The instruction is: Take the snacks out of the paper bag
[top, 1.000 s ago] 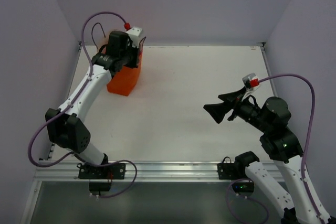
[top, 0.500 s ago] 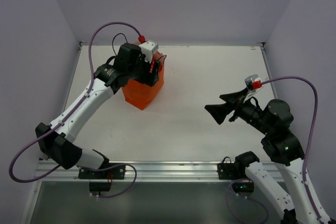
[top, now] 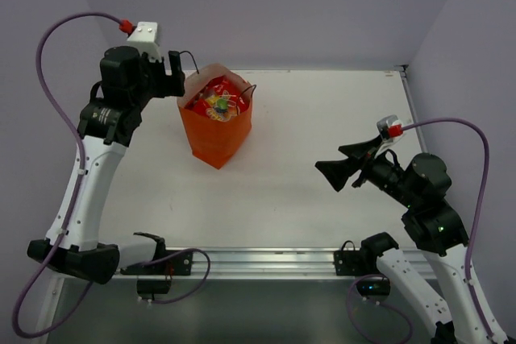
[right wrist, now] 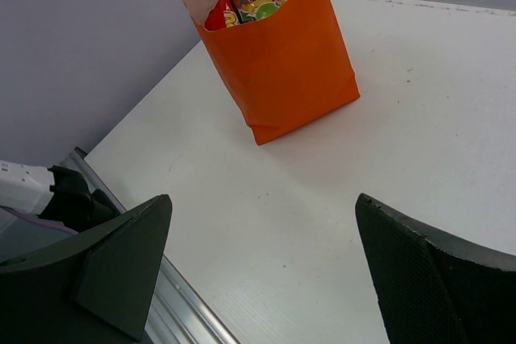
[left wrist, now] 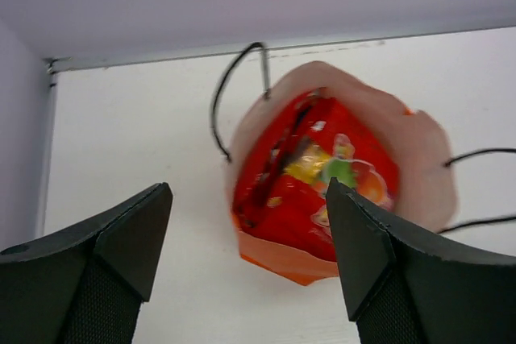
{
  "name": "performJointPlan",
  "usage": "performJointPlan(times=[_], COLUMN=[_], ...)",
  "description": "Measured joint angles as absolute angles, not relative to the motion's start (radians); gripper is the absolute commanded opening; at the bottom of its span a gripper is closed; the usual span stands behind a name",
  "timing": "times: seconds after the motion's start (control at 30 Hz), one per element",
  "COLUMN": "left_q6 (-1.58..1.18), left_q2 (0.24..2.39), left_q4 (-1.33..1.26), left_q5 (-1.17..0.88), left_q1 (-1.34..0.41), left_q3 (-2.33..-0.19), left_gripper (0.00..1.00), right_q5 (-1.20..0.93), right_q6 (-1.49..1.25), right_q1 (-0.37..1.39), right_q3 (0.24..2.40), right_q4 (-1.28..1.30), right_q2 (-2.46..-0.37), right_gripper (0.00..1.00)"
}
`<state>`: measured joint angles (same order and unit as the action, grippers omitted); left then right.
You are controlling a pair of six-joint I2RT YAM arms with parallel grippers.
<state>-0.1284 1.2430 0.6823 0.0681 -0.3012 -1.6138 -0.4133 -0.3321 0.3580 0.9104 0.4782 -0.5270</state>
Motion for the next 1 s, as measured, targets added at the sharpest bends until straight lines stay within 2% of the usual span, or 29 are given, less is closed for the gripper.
performJointPlan(times=[0.1,0.27,0.63,0.7,0.8,0.83,0.93,0.97,1.0], left_q6=[-0.120,-0.118,-0.112,-0.112,-0.110,-0.110,-0.109,-0.105,-0.106], left_q2=[1.267,1.367,1.434,1.438,1.445,1.449,1.463,1.466,1.468], left_q4=[0.661,0.599,0.416,0.392,0.363,0.358,0.349,0.345,0.338], left_q5=[0.084,0.014,-0.076,-0.089,-0.106,-0.112,-0.125,-0.128,-0.130], left_q1=[-0.200,-0.146,-0.117,-0.113,-0.112,-0.112,-0.112,-0.112,-0.112], left_q3=[-1.570,-1.484,-1.364,-1.354,-1.333,-1.329,-1.327,-1.327,-1.327], left_gripper=[0.78,0.73,0.50,0.43,0.40,0.37,0.18,0.03,0.00], right_q5=[-0.414,-0.417,-0.433,-0.439,-0.442,-0.445,-0.462,-0.468,-0.475], right_q6=[-0.332,-0.332,-0.324,-0.323,-0.317,-0.315,-0.310,-0.308,-0.306], right_q1=[0.358,0.358,0.358,0.358,0.358,0.358,0.358,0.358,0.358], right_q3=[0.911,0.921,0.931,0.933,0.953,0.963,0.985,0.989,0.991], right_q4=[0.478,0.479,0.479,0.479,0.483,0.484,0.481,0.476,0.468], right_q2=[-0.527,-0.529,-0.530,-0.533,-0.551,-0.558,-0.575,-0.578,-0.580], right_gripper=[0.99,0.99,0.99,0.99,0.99,0.99,0.99,0.99,0.99])
